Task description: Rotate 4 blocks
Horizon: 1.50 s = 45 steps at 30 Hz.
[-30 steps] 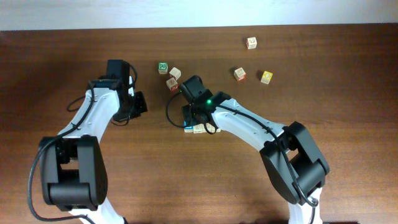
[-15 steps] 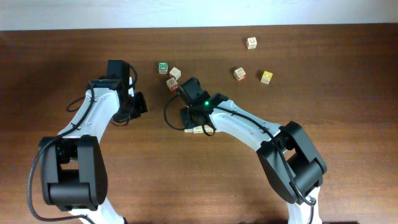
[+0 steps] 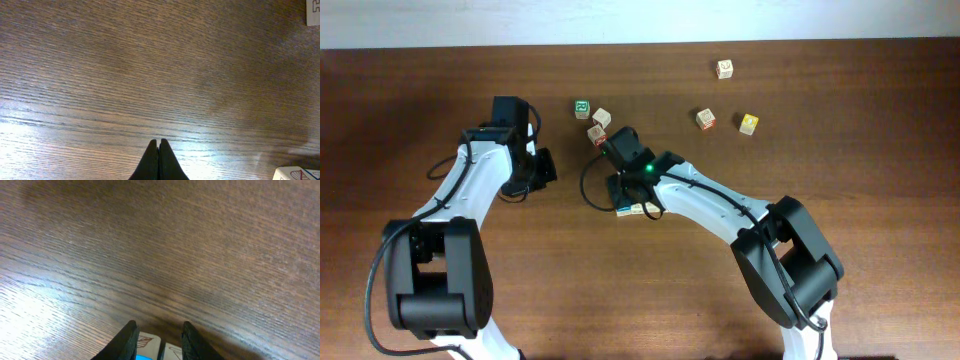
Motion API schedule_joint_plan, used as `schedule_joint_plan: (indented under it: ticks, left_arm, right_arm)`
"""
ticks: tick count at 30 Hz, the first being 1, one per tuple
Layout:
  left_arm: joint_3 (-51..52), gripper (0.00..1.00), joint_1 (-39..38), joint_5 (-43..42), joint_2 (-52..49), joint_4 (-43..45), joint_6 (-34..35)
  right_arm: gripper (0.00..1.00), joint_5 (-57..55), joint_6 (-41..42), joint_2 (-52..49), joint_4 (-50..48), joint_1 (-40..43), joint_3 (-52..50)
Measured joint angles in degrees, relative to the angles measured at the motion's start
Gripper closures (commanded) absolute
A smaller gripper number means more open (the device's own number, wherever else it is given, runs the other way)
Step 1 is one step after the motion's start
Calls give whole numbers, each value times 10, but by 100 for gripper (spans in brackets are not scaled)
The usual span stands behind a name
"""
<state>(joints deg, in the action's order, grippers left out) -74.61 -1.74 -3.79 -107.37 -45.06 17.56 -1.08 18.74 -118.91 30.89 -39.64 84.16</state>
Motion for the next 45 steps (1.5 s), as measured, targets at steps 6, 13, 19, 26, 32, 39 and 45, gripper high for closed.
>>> schedule_joint_plan:
  ticks: [6, 13, 19, 26, 32, 39, 45]
  left_arm:
    - [0, 100, 14, 18, 0, 8, 3]
    - [0, 100, 102, 33, 0, 7, 7]
    - [0, 100, 151, 37, 0, -11, 7]
    - [0, 100, 150, 37, 0, -21, 7]
    - [0, 100, 150, 37, 0, -27, 7]
    - [0, 100, 150, 36, 0, -36, 7]
    - [0, 100, 150, 36, 0, -38, 7]
  right_arm:
    - [71, 33, -39, -3, 40, -3, 87]
    - [74, 66, -43, -5, 32, -41, 78]
    - [75, 63, -43, -32, 32, -66, 63]
    - [75, 27, -37, -33, 47, -66, 63]
    - [75, 5, -34, -33, 53, -66, 63]
    - [75, -20, -26, -33, 62, -66, 63]
    - [75, -28, -25, -33, 64, -66, 63]
